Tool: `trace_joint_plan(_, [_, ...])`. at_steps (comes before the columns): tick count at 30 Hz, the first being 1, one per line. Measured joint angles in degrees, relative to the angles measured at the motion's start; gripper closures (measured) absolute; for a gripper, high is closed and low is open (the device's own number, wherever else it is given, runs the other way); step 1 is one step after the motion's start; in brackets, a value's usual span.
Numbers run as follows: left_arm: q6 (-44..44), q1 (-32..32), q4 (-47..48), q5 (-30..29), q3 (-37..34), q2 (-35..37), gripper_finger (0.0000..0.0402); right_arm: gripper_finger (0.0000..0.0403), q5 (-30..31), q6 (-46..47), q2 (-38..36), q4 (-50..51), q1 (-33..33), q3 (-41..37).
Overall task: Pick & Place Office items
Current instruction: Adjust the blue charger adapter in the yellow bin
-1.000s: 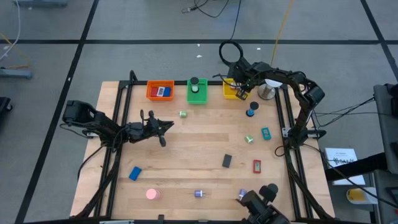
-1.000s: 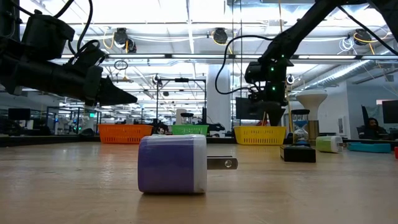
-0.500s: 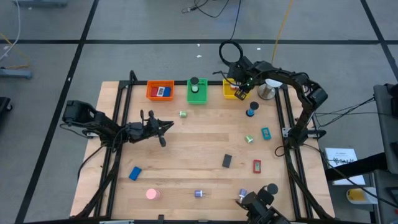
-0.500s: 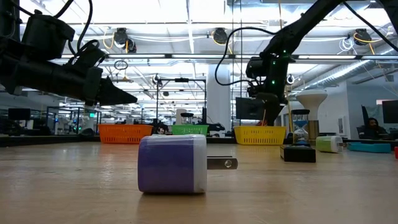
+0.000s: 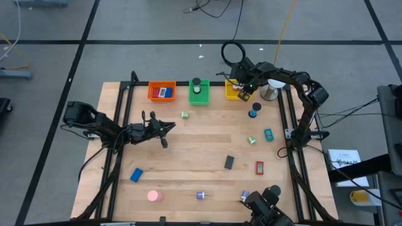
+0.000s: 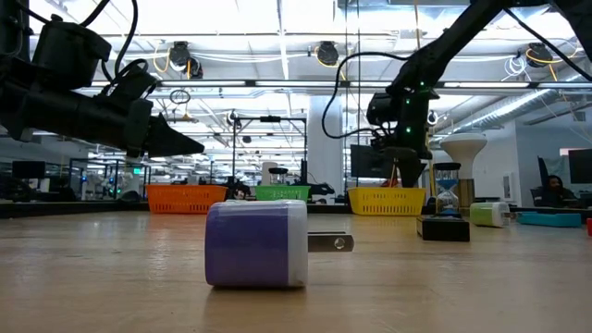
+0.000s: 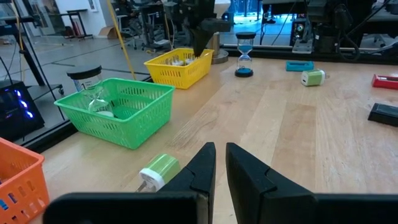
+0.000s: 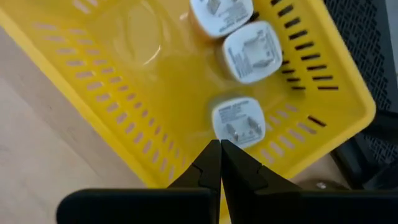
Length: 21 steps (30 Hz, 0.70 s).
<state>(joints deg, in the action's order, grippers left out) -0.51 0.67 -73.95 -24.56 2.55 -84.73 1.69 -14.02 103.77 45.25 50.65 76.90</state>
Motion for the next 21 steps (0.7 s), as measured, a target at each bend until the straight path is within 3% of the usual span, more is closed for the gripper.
trace_joint_plan(21, [0.24, 0.0, 0.0, 0.02, 0.0, 0.0, 0.0366, 0.0399, 4.38, 1.28, -0.56, -9.16, 1.21, 0.06])
